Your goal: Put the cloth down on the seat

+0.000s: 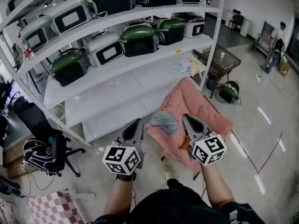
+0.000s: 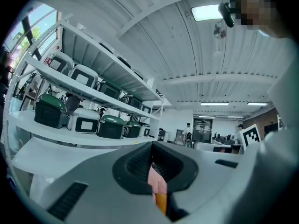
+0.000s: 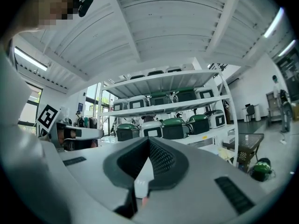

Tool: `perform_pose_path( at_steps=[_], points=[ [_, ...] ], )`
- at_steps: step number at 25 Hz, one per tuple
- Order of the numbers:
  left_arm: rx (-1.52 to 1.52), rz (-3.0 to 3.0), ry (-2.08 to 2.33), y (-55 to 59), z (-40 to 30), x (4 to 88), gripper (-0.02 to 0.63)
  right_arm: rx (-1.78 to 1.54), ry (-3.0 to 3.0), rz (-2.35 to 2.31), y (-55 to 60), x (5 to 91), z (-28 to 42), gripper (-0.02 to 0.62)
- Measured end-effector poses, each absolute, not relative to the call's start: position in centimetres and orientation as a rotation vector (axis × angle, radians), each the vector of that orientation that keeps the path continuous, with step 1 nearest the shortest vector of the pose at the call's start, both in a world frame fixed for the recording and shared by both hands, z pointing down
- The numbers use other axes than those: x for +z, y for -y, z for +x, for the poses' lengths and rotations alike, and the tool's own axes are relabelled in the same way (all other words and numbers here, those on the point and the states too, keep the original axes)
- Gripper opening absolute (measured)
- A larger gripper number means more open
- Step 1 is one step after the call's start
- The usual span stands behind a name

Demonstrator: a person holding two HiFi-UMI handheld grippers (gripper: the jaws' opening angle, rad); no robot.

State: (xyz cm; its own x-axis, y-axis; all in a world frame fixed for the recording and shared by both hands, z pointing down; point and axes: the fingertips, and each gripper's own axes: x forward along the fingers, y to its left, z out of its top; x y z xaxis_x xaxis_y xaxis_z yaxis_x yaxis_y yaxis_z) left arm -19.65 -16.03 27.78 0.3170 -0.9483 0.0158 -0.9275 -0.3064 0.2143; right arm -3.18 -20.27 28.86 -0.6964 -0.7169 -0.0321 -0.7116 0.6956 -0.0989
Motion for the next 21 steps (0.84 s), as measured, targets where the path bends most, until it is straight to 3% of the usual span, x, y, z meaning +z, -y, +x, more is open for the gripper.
perform_pose_path(
  at_steps=[21],
  points=[
    [-0.176, 2.406, 1.745, 14.8, -19.3, 27.5, 0.006, -0.094, -2.813, -1.197, 19.0, 28.5, -2.5, 0.005]
  ],
)
